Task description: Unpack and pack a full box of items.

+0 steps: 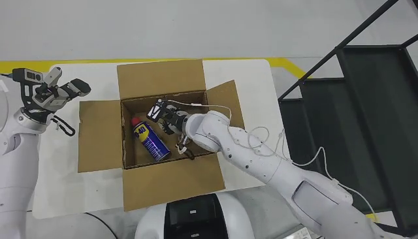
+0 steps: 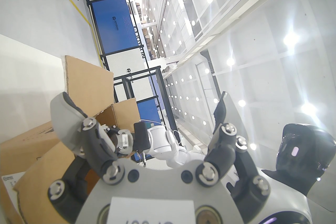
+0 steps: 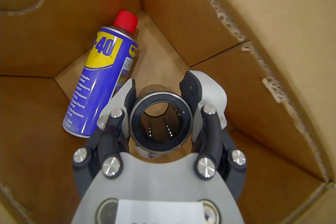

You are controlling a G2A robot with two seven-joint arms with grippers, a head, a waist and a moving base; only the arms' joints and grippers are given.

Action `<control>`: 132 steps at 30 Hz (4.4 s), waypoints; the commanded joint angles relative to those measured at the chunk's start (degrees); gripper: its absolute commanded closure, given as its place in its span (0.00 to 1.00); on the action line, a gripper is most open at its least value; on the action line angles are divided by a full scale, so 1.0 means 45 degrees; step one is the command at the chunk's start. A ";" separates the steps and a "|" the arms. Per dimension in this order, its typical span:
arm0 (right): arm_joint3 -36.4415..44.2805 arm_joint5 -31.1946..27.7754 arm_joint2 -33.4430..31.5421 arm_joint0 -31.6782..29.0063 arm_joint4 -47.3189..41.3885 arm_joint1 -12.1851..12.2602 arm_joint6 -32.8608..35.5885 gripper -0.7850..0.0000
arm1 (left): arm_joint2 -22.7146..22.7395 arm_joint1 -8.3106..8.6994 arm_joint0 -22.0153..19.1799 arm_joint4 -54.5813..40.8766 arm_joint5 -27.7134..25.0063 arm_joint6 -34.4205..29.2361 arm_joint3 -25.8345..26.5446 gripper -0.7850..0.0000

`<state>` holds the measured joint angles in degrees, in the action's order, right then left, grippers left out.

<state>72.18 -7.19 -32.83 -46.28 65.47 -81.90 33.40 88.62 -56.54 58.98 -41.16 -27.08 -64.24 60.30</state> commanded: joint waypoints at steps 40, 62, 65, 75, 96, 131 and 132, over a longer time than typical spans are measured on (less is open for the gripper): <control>0.7764 -0.4283 -0.6973 -0.4310 -0.3491 0.1225 0.3332 0.00 | 0.0845 0.0418 0.0421 0.0854 0.1683 -0.1960 0.0243 0.00; 0.9105 -0.4776 -0.8752 -0.5210 -0.6132 0.1576 0.4327 0.00 | 0.1390 0.0725 0.0127 0.2053 -0.0488 -0.2197 -0.2542 0.00; 0.9011 -0.4833 -0.8674 -0.5267 -0.6806 0.1604 0.4126 0.00 | 0.1369 0.0751 0.0354 0.2776 -0.0652 -0.1315 -0.2213 0.00; 0.9576 -0.4336 -1.1917 -0.7652 -0.8546 0.2082 0.3393 0.00 | 0.0692 0.0675 0.1421 0.3536 -0.0631 -0.0312 -0.0633 0.00; 0.6653 -0.5932 -1.1967 -0.8597 -1.2866 0.2366 0.3427 0.00 | -0.1277 0.0265 0.0325 0.0302 0.0950 -0.3237 0.1366 0.00; 0.4209 -0.2252 -0.6361 -0.3428 -1.0911 0.2301 0.6664 0.00 | -0.2921 0.0268 -0.0843 0.4537 0.0055 -0.2475 0.1449 0.00; 0.4311 -0.2334 -0.6392 -0.3422 -1.0989 0.2319 0.6667 0.00 | -0.2920 0.0280 -0.0833 0.4622 0.0031 -0.2455 0.1508 0.00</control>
<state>91.23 -17.38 -61.49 -61.70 16.32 -71.53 63.39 75.48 -55.33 55.19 -20.62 -26.91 -75.34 66.87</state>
